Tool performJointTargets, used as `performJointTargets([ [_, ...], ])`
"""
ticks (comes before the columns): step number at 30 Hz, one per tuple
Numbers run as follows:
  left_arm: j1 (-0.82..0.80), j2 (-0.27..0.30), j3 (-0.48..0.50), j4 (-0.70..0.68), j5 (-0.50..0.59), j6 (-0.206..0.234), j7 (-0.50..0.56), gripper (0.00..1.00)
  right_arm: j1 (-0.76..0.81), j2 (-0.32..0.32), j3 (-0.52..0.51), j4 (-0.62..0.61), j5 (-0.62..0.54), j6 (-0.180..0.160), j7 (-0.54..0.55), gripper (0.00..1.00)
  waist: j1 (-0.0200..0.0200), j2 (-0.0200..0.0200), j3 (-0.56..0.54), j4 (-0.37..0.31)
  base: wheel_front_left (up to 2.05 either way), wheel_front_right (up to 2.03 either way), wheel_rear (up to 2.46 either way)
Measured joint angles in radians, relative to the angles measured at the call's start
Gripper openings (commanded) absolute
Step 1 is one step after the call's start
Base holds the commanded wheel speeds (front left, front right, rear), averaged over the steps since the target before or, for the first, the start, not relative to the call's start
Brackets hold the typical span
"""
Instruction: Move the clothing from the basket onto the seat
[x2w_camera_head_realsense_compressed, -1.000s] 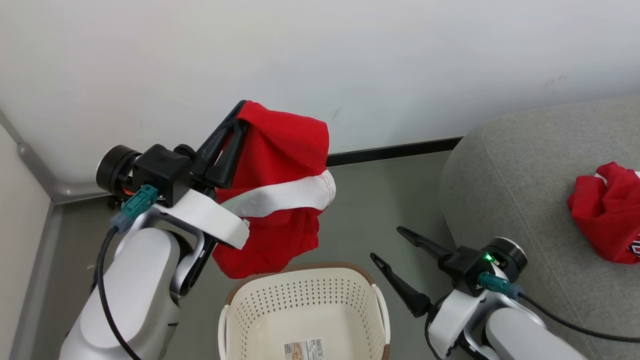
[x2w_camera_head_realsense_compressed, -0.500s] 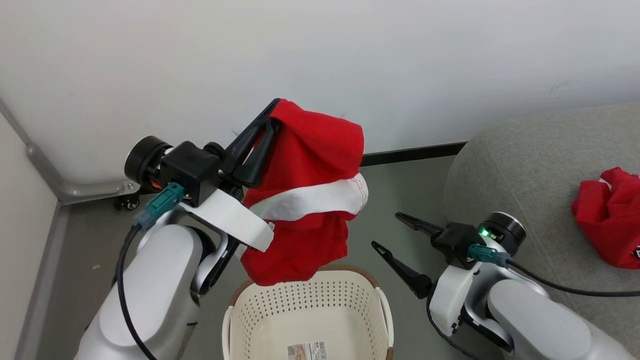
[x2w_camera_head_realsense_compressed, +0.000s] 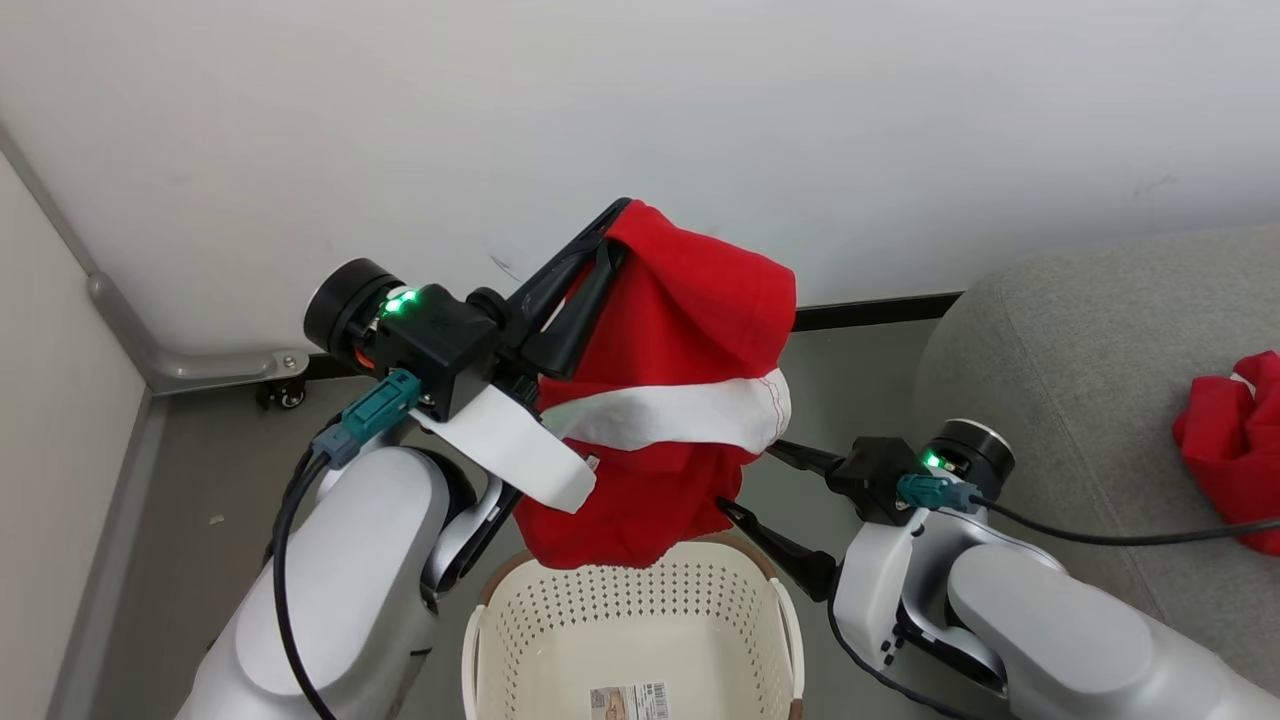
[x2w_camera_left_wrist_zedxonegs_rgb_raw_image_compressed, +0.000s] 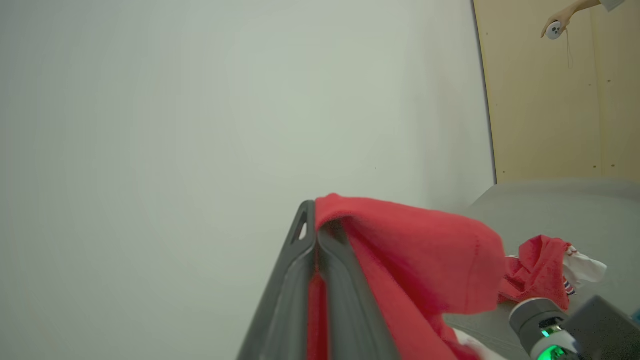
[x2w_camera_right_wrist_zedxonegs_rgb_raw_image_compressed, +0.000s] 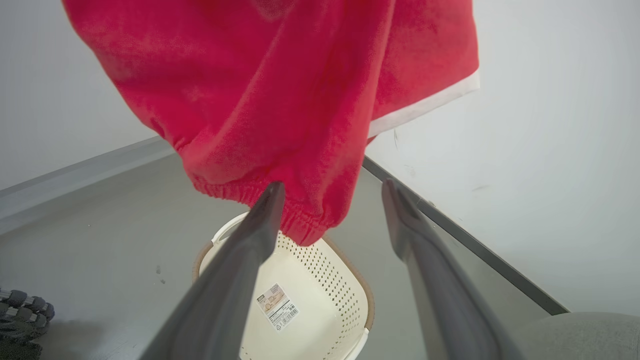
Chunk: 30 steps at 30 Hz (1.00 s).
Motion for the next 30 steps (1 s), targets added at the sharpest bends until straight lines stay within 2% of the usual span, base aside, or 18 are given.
performJointTargets([
  [11,-0.016,-0.013,-0.017,-0.011,-0.009,-0.008,0.012,0.00,-0.098,0.008,0.121,0.045,0.089,0.000,0.020,1.00,0.0000,0.0000,0.007,0.027,0.00,0.00,0.00],
  [18,-0.017,-0.019,-0.024,-0.012,-0.012,-0.009,0.014,0.00,-0.137,0.047,0.234,0.051,0.114,0.000,0.029,1.00,0.0000,0.0000,0.018,0.039,0.00,0.00,0.00],
  [19,-0.017,-0.019,-0.025,-0.013,-0.015,-0.009,0.014,0.00,-0.141,0.051,0.247,0.051,0.118,0.000,0.029,0.85,0.0000,0.0000,0.020,0.041,0.00,0.00,0.00],
  [20,-0.017,-0.019,-0.026,-0.013,-0.017,-0.009,0.014,0.00,-0.146,0.053,0.259,0.053,0.121,0.000,0.028,0.52,0.0001,0.0000,0.022,0.042,0.00,0.00,0.00],
  [23,-0.018,-0.020,-0.029,-0.016,-0.017,-0.009,0.017,0.00,-0.162,0.060,0.272,0.056,0.133,0.000,0.026,0.36,0.0001,0.0000,0.027,0.045,0.00,0.00,0.00],
  [24,-0.018,-0.020,-0.029,-0.016,-0.017,-0.009,0.020,0.00,-0.167,0.064,0.274,0.055,0.139,0.000,0.021,0.22,0.0000,0.0000,0.028,0.046,0.00,0.00,0.00],
  [25,-0.018,-0.020,-0.029,-0.016,-0.019,-0.009,0.021,0.00,-0.172,0.068,0.275,0.054,0.140,0.000,0.014,0.04,0.0000,0.0000,0.030,0.046,0.00,0.00,0.00],
  [26,-0.018,-0.020,-0.026,-0.015,-0.025,-0.009,0.021,0.00,-0.176,0.072,0.275,0.051,0.140,0.000,0.009,0.00,0.0000,0.0000,0.031,0.046,0.00,0.00,0.00],
  [30,-0.018,-0.009,-0.006,0.011,-0.037,-0.009,0.029,0.00,-0.187,0.074,0.277,0.037,0.140,0.000,-0.011,0.00,0.0000,0.0000,0.036,0.042,0.00,0.00,0.00],
])
